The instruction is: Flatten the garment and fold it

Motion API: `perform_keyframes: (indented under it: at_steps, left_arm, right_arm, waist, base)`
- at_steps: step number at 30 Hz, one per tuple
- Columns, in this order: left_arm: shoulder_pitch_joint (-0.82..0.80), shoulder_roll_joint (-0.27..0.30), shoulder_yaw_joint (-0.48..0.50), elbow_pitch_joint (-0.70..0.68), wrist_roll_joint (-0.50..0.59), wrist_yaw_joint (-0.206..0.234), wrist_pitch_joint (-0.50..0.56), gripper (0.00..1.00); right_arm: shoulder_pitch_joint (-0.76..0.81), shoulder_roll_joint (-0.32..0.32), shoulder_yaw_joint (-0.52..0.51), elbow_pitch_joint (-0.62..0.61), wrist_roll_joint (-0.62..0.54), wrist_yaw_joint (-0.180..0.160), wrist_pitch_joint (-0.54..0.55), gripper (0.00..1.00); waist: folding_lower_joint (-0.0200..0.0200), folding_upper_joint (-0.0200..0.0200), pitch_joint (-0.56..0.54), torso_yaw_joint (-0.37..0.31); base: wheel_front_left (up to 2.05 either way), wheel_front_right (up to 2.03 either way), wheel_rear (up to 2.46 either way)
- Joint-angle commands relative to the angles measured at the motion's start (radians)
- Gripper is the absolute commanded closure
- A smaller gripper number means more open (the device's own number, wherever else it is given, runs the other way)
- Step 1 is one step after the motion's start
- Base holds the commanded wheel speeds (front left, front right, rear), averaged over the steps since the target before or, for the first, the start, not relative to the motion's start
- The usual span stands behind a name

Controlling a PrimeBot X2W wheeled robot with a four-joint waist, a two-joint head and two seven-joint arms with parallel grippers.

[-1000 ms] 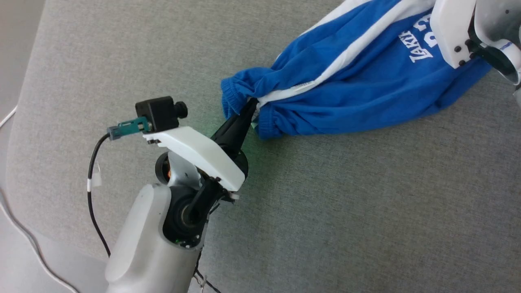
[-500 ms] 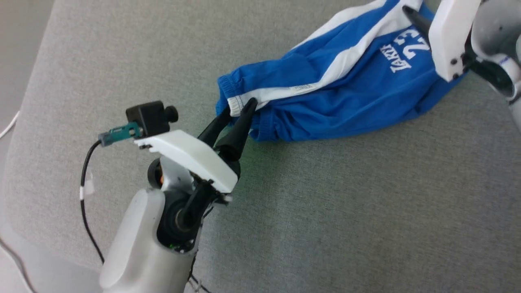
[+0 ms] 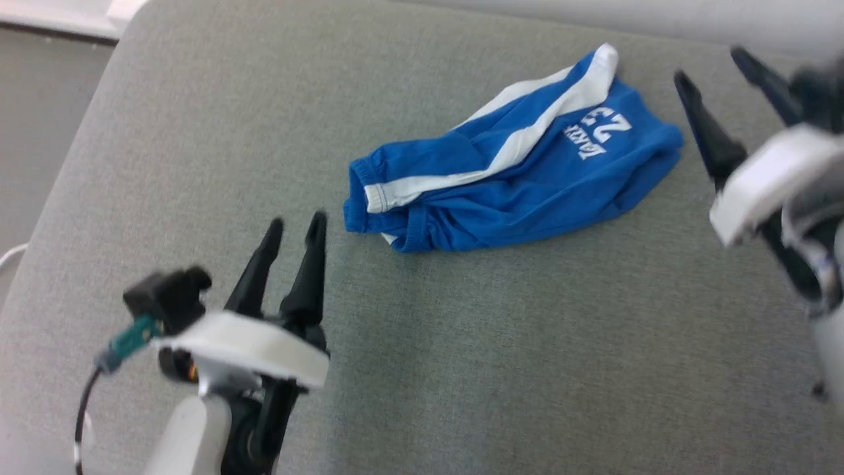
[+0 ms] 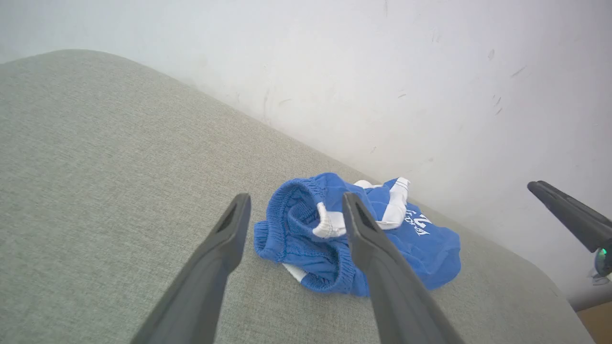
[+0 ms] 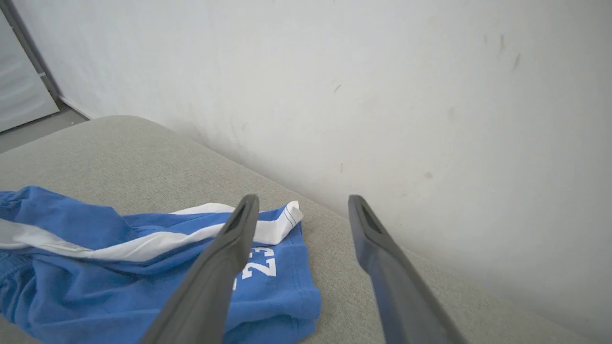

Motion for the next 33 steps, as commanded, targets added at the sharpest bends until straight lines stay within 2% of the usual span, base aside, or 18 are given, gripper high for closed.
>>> perform_keyframes:
  at_steps: [1,7,11,16,18,22,27,33]
  left_arm:
    - [0.030,0.008,0.003,0.008,0.025,-0.006,-0.031,0.00]
    - [0.162,-0.020,0.016,0.061,0.063,0.007,-0.185,0.00]
    - [0.226,-0.034,0.008,0.083,0.084,0.011,-0.227,0.00]
    - [0.230,-0.032,-0.013,0.101,0.129,0.026,-0.239,0.00]
    - [0.214,-0.034,-0.014,0.099,0.127,0.031,-0.228,0.00]
    - [0.139,-0.021,-0.033,0.099,0.128,0.037,-0.143,0.00]
    - [0.016,-0.031,-0.049,0.121,0.057,0.048,0.049,0.00]
    - [-0.107,-0.014,-0.079,0.201,0.011,0.069,0.266,0.00]
  right_arm:
    - [0.061,0.029,-0.036,-0.035,-0.033,-0.001,-0.023,0.00]
    - [0.392,0.212,-0.218,-0.245,-0.206,-0.001,-0.113,0.00]
    - [0.562,0.318,-0.265,-0.343,-0.305,-0.001,-0.175,0.00]
    - [0.665,0.357,-0.295,-0.399,-0.357,-0.001,-0.231,0.00]
    - [0.679,0.359,-0.301,-0.405,-0.334,-0.001,-0.239,0.00]
    - [0.678,0.359,-0.306,-0.413,-0.320,-0.001,-0.240,0.00]
    - [0.656,0.360,-0.304,-0.418,-0.323,-0.001,-0.238,0.00]
    - [0.640,0.360,-0.291,-0.411,-0.311,-0.001,-0.236,0.00]
  waist:
    - [0.0003,0.0001,-0.056,-0.035]
    - [0.0003,0.0001,-0.106,-0.042]
    - [0.0003,0.0001,-0.132,-0.043]
    - [0.0003,0.0001,-0.148,-0.041]
    - [0.0003,0.0001,-0.149,-0.043]
    - [0.0003,0.0001,-0.140,-0.040]
    - [0.0003,0.0001,-0.115,-0.040]
    - [0.0003,0.0001,-0.077,-0.059]
  base:
    - [0.00,0.00,0.00]
    - [0.00,0.00,0.00]
    - [0.00,0.00,0.00]
    - [0.00,0.00,0.00]
    - [0.00,0.00,0.00]
    - [0.00,0.00,0.00]
    - [0.00,0.00,0.00]
    - [0.00,0.00,0.00]
